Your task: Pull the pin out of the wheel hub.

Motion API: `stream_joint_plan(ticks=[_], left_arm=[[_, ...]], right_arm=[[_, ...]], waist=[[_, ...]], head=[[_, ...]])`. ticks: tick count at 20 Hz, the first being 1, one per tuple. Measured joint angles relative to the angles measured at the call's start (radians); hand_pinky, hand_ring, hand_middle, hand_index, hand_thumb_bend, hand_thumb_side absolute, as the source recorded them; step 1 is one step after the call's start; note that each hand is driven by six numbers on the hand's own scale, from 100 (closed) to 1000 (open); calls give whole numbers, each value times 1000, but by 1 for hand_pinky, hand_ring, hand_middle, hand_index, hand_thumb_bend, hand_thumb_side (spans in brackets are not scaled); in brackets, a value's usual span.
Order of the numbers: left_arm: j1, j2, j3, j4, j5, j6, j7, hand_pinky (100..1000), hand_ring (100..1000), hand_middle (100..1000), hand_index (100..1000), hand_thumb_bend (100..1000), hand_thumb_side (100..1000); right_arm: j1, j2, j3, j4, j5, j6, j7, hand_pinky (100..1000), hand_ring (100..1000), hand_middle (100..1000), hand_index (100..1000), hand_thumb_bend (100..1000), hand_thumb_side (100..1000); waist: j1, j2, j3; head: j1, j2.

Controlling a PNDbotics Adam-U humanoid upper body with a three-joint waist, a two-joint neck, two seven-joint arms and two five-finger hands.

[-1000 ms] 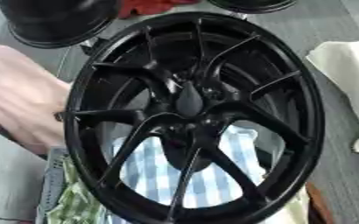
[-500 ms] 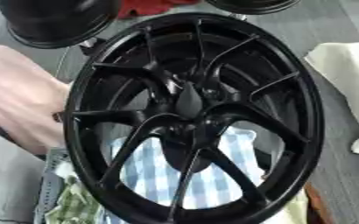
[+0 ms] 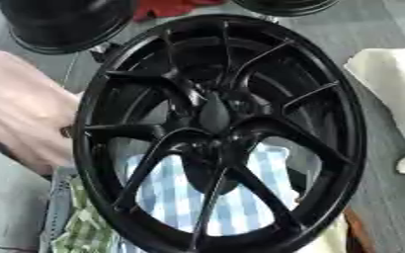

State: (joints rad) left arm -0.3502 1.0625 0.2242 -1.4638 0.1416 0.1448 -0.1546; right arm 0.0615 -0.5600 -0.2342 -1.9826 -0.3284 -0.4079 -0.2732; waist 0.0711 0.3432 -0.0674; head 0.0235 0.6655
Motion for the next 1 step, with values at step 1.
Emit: stream_joint_plan(ticks=[1], left_arm=[[0,-22,4,-46,59,-30,62,849,766,676,791,100,787]], right_arm=[[-1,-2,0,0,-1,-3,0,920,782,665,765,100,637]], waist=[[0,-1,0]], head=[[0,0]])
